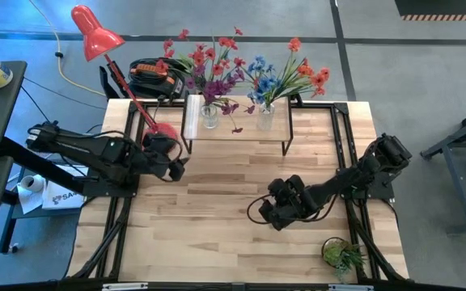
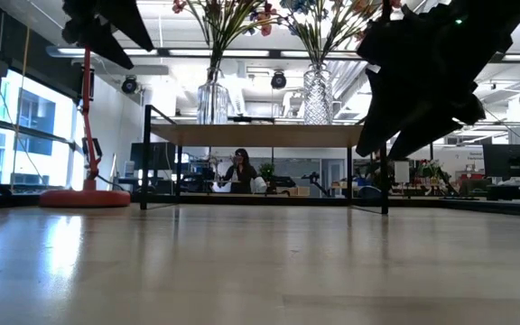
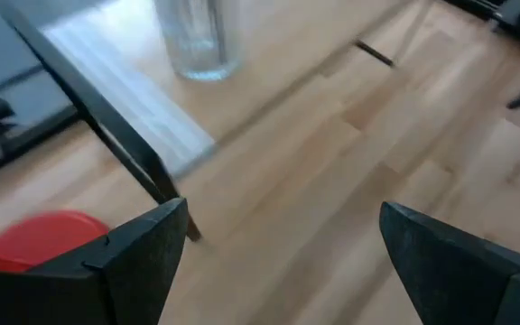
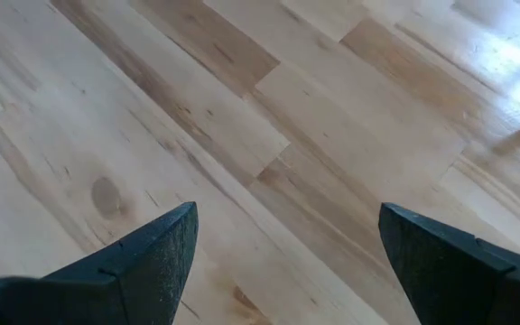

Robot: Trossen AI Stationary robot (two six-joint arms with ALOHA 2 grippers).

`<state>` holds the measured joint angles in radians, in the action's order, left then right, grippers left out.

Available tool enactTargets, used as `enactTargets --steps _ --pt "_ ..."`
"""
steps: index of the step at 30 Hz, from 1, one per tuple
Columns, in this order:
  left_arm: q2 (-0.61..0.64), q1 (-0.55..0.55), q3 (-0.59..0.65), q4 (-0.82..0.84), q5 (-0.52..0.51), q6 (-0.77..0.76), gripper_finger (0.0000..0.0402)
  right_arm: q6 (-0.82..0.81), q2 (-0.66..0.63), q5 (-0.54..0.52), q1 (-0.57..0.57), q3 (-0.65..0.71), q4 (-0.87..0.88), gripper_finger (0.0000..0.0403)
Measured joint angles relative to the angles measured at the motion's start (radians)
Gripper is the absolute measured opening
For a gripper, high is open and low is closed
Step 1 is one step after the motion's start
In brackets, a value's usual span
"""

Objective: Pick and place flowers into a vace then onto a shelf
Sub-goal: Return to Home Position

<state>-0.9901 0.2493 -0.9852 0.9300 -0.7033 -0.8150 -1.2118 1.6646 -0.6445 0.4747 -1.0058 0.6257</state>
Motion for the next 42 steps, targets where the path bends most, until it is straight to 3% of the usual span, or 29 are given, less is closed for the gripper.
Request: enactTargets --steps 4,10,14,17,19,22,24,27,29,32,35,39,42 --pt "-0.001 0.093 0.037 -0.062 0.011 -0.056 0.0397 0.009 0.0 0.005 0.004 0.0 -0.006 0.0334" --pt "-0.003 0.25 0.193 -0.406 0.091 -0.062 0.0397 0.14 0.0 0.078 0.012 0.0 -0.111 0.0334" --pt "-0.003 0.295 0.223 -0.41 0.157 -0.16 0.0397 0.233 0.0 0.148 -0.002 -0.034 -0.125 0.0334" --pt "-0.003 0.317 0.223 -0.429 0.178 -0.278 0.0397 0.174 0.0 0.189 -0.022 -0.072 -0.128 0.0334" --pt "-0.003 0.337 0.223 -0.484 0.179 -0.203 0.0397 0.164 -0.001 0.178 -0.03 -0.106 -0.139 0.0334" --pt "0.008 0.341 0.224 -0.629 0.227 -0.055 0.0397 0.291 -0.004 0.165 -0.03 -0.169 -0.196 0.0334" --pt "0.011 0.34 0.223 -0.771 0.296 0.105 0.0397 0.423 -0.014 0.259 -0.032 -0.208 -0.251 0.0334" --pt "0.012 0.341 0.223 -0.94 0.424 0.342 0.0397 0.626 -0.028 0.508 -0.061 -0.225 -0.345 0.0334" --pt "0.012 0.341 0.225 -1.011 0.499 0.459 0.0397 0.691 -0.032 0.656 -0.097 -0.195 -0.379 0.0334" --pt "0.012 0.318 0.279 -1.104 0.553 0.504 0.0397 0.684 -0.036 0.837 -0.17 -0.092 -0.481 0.0334" --pt "0.015 0.268 0.383 -1.247 0.604 0.504 0.0397 0.653 -0.064 0.967 -0.217 0.056 -0.776 0.0334" --pt "0.082 0.168 0.521 -1.47 0.717 0.523 0.0397 0.584 -0.139 1.017 -0.237 0.258 -1.167 0.0334" --pt "0.176 0.078 0.582 -1.45 0.765 0.523 0.0397 0.559 -0.232 0.978 -0.241 0.385 -1.305 0.0334"
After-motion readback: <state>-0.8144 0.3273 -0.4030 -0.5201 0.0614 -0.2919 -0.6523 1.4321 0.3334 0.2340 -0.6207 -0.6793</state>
